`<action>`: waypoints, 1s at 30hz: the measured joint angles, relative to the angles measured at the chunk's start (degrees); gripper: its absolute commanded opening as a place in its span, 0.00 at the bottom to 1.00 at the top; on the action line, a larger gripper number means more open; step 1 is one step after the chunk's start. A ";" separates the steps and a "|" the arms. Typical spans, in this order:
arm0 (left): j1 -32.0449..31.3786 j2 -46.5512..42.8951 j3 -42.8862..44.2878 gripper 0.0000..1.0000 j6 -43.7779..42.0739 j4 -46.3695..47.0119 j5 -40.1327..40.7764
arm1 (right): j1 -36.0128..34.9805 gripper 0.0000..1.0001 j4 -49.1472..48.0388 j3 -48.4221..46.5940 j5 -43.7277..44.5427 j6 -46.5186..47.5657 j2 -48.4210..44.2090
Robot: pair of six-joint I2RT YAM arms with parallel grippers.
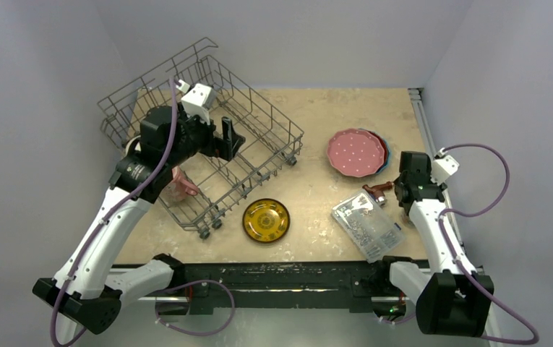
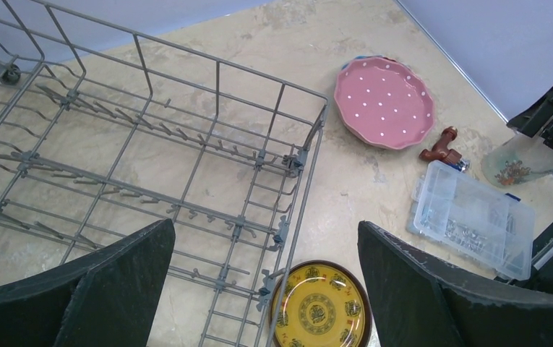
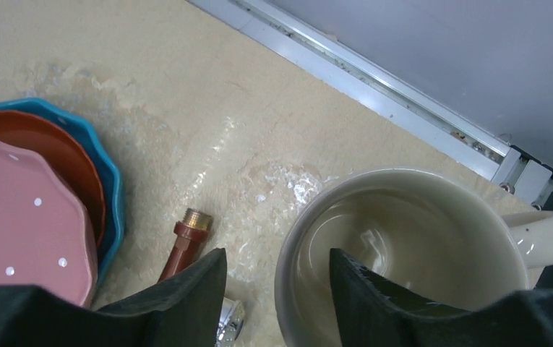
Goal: Load the mixed dishes into the dish rack
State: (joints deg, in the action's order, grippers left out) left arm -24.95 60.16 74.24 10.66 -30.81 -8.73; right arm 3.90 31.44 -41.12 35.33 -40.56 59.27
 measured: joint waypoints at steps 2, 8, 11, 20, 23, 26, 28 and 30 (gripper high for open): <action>0.00 0.44 0.00 0.96 0.00 -0.07 -0.02 | 0.04 0.44 -1.88 1.51 0.79 -0.52 -1.40; 0.00 1.01 0.00 0.96 0.00 -0.11 -0.02 | 0.24 0.28 -4.48 3.50 1.99 -1.16 -2.23; 0.00 1.01 0.00 0.96 0.02 -0.11 -0.02 | 0.24 0.06 -4.87 3.61 2.43 -1.51 -1.53; 0.00 1.68 0.00 0.95 0.02 -0.13 -0.02 | 0.17 0.00 -1.07 1.86 4.70 -1.57 -1.33; 0.00 1.95 0.00 0.94 0.07 -0.15 -0.02 | 0.17 0.00 1.33 1.49 5.20 -2.14 -2.91; 0.00 1.99 0.00 0.95 0.22 -0.15 -0.04 | 0.17 0.00 3.72 1.49 4.68 -2.58 -6.43; 0.00 1.99 0.00 0.94 0.24 -0.13 -0.02 | 0.17 0.00 3.91 1.49 3.80 -2.23 -9.55; 0.00 2.03 0.00 0.94 0.24 -0.15 -0.02 | 0.17 0.00 3.41 1.49 2.51 -1.29 -13.86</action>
State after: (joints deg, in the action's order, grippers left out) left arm -24.95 62.19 74.24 10.90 -30.96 -8.75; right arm 4.08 34.85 -39.64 37.85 -41.85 45.41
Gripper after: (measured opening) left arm 0.946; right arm 0.125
